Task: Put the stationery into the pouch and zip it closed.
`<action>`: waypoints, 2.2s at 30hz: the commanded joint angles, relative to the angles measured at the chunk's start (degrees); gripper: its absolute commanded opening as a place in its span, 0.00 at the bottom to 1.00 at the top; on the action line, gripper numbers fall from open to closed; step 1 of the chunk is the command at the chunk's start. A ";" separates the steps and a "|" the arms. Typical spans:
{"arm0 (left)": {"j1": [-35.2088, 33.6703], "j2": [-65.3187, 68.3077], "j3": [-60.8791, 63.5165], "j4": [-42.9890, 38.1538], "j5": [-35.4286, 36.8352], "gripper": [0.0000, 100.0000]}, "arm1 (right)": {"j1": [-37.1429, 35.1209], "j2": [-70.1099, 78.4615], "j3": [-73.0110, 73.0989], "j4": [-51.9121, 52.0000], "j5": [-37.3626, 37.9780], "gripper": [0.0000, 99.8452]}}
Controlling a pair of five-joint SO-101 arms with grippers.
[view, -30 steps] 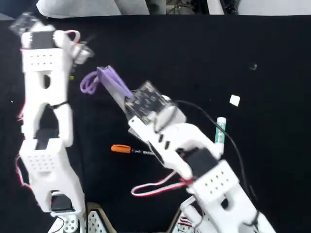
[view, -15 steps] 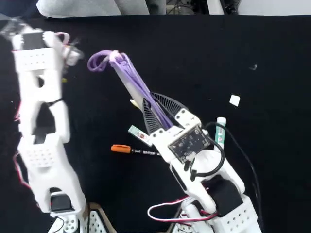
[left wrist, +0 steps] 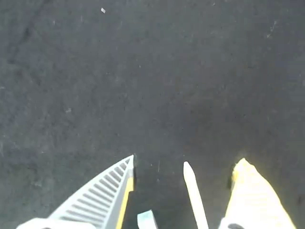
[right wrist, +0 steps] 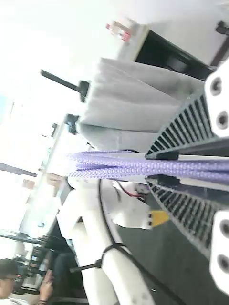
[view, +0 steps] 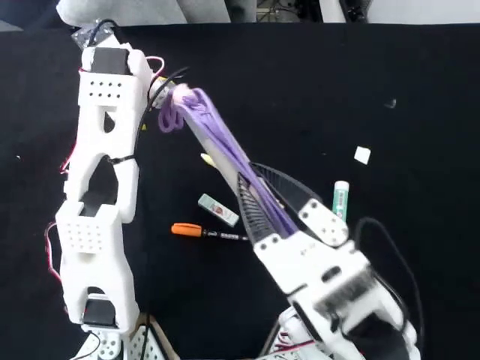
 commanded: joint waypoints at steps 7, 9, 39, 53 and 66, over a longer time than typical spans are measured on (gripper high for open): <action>-1.89 5.80 -2.59 -0.97 2.11 0.33 | 0.70 -8.84 0.92 0.18 -0.44 0.01; 1.36 6.33 -3.74 -0.88 2.02 0.33 | -0.70 -8.92 2.15 0.18 -0.18 0.01; 18.24 -24.35 0.48 0.44 1.93 0.33 | 2.29 -8.31 18.95 -12.84 0.00 0.01; 14.55 -27.08 5.23 0.35 1.93 0.33 | 2.99 -7.96 20.62 -12.13 -0.09 0.11; 9.19 -27.16 15.43 -6.59 1.93 0.33 | 2.81 -8.04 15.78 -6.68 -0.44 0.01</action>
